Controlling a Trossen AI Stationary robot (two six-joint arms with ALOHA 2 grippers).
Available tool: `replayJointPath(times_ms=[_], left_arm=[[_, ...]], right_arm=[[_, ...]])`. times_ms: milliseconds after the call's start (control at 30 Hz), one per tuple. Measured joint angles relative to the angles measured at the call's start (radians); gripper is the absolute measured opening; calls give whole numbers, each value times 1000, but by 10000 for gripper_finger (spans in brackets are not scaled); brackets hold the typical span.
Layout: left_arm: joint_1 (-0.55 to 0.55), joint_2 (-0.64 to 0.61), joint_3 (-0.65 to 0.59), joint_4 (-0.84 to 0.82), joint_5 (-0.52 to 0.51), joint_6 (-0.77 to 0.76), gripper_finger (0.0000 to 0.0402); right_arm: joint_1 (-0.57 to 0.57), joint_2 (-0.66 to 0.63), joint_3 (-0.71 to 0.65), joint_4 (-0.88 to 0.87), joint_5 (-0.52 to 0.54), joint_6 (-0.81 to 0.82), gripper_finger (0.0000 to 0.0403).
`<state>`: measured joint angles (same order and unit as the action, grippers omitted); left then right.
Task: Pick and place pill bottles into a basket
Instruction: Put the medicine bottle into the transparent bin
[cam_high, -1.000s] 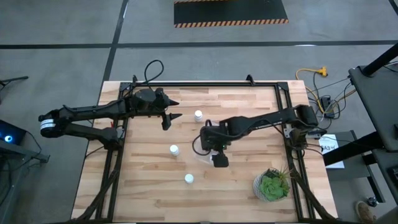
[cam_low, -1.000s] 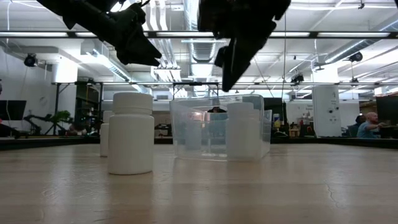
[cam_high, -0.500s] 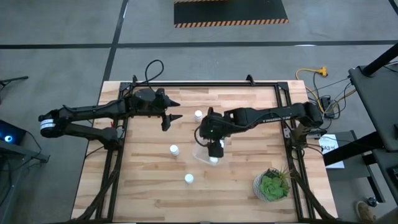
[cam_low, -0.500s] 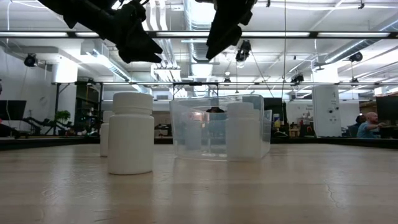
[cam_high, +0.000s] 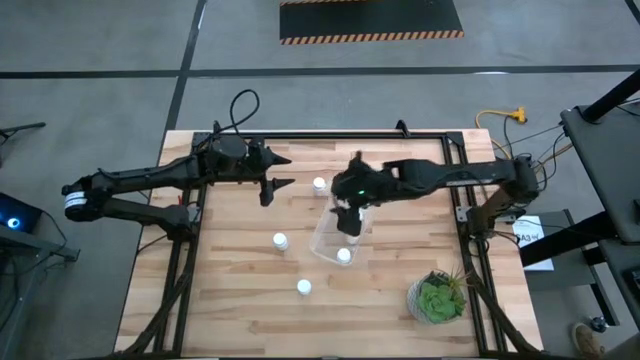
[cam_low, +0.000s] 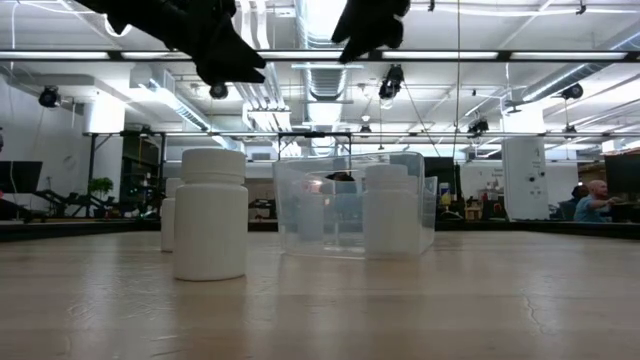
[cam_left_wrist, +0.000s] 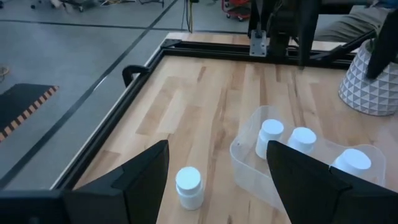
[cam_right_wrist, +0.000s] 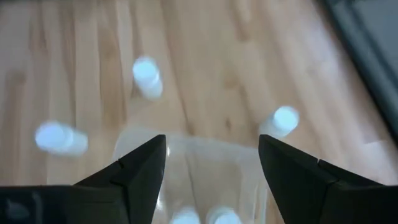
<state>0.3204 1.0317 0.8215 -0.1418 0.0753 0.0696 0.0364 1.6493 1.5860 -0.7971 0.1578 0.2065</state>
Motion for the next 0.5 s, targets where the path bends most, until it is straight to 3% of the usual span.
replayJointPath(times_ms=[233,400,500], left_arm=[[1,0,-8,-4,0,0,254],[1,-1,-6,-1,0,12,254],[1,-2,-7,-1,0,21,254]], right_arm=[[0,-178,-162,187,70,55,238],[0,-320,-417,440,62,124,226],[0,-411,-583,655,-11,177,218]])
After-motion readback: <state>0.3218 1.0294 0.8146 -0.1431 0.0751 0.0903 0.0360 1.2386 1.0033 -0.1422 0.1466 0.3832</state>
